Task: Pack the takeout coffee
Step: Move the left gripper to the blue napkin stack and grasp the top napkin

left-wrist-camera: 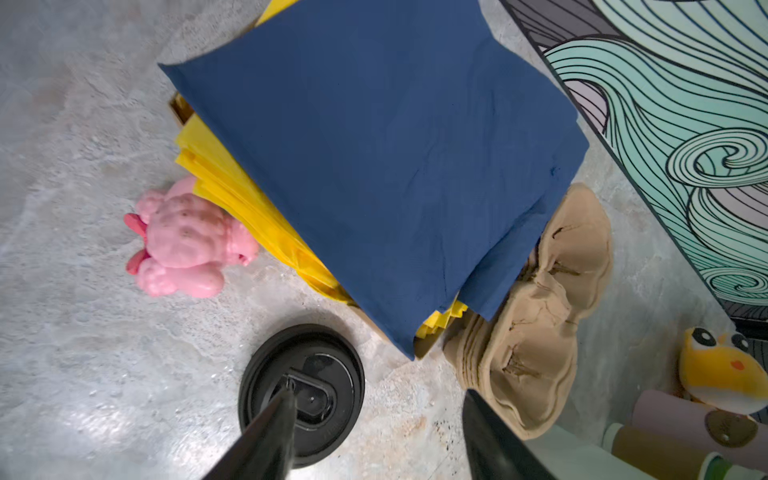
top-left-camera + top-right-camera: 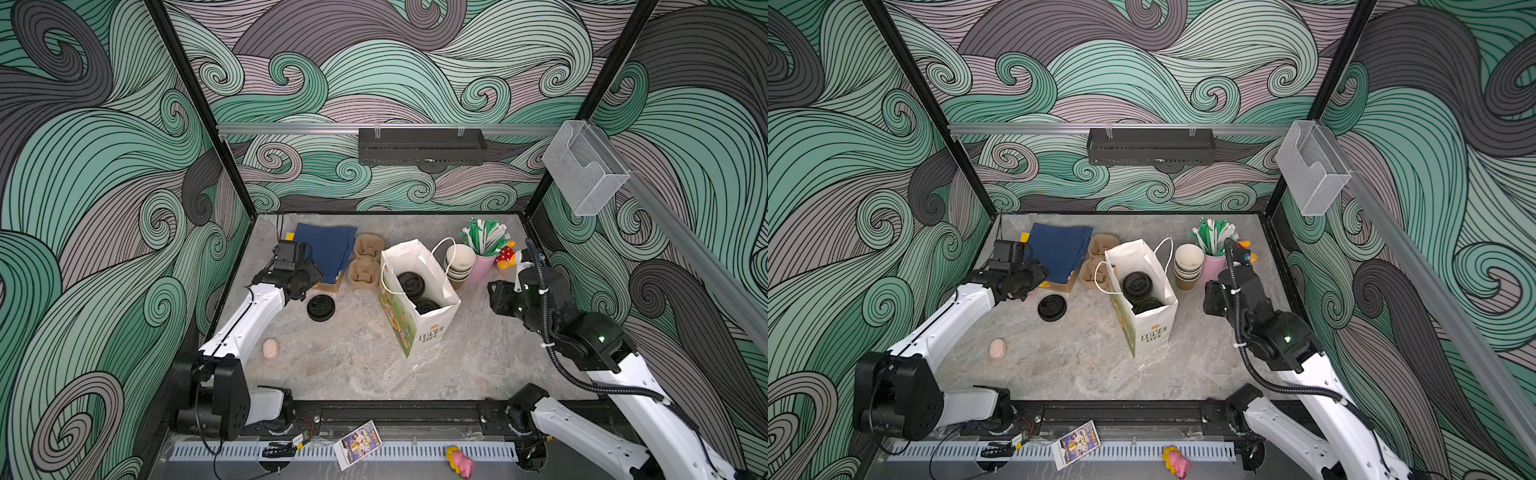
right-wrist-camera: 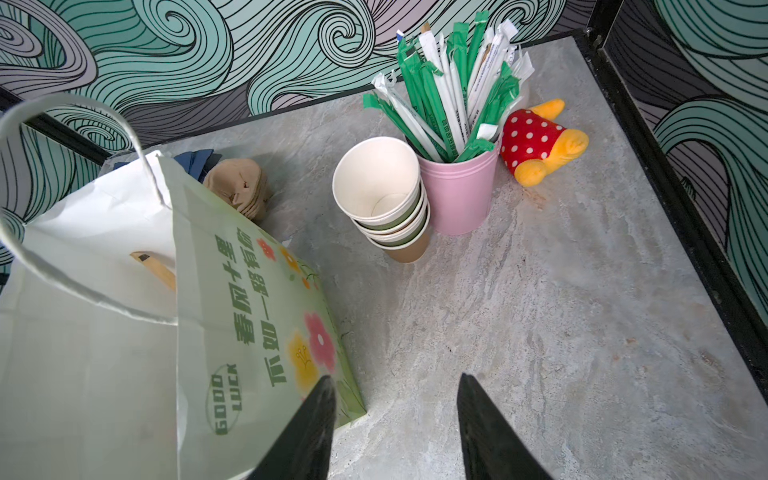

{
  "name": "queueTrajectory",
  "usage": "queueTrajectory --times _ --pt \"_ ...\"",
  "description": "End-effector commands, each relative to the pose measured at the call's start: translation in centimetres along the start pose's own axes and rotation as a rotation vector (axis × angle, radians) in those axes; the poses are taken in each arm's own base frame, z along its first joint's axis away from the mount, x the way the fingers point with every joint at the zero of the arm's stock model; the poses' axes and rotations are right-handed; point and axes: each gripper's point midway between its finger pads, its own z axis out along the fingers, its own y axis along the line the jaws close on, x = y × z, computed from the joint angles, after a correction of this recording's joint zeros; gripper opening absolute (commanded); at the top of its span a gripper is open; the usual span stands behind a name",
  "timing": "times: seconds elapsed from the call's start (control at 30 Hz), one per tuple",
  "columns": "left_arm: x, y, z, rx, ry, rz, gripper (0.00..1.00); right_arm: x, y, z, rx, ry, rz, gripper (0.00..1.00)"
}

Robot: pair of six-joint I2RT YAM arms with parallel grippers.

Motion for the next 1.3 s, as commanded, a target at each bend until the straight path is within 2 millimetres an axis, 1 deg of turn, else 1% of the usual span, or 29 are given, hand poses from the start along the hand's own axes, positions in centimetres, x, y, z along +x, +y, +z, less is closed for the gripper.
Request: queueTrajectory --times 0.0,0.13,0.33,0.37,0.43,0.57,0.7,0.87,0.93,1.07,1.27 --pt "-0.9 -0.7 0.9 0.037 -0.015 -0.084 0.67 0.2 0.3 -0.3 -0.033 0.001 0.025 0.5" --pt "-1.5 -0.3 1.6 0.037 -0.045 -0.135 0.7 0.6 0.3 -0.2 -0.037 0.011 0.027 0.51" --pt "-1.2 -0.1 2.5 0.032 -0.025 -0.172 0.71 0.4 0.9 0.0 -0.057 0.015 0.025 0.51" --pt "-1.3 -0.2 2.4 0.035 -0.026 -0.178 0.71 0.4 0.9 0.1 -0.06 0.015 0.025 0.51" --pt "-0.9 0.2 3.4 0.014 -0.007 -0.188 0.71 0.5 1.0 0.3 -0.064 0.013 0.025 0.51" --pt "-0.7 0.0 3.9 0.023 0.001 -0.205 0.67 0.6 1.4 0.7 -0.07 0.026 0.019 0.52" --pt "-0.6 0.2 4.3 0.012 0.003 -0.22 0.66 0.6 1.8 0.8 -0.086 0.039 0.019 0.52" --pt "-0.6 1.0 5.0 -0.022 -0.006 -0.242 0.65 0.7 1.7 0.7 -0.088 0.037 0.02 0.52" --pt "-0.7 1.1 5.4 -0.026 -0.008 -0.257 0.64 0.6 1.7 0.6 -0.086 0.036 0.021 0.52" --pt "-0.8 0.8 6.4 -0.015 -0.003 -0.267 0.59 0.7 1.6 0.4 -0.086 0.037 0.022 0.52" --pt "-1.0 0.3 7.9 -0.003 0.009 -0.277 0.47 0.5 1.5 0.3 -0.083 0.034 0.022 0.52"
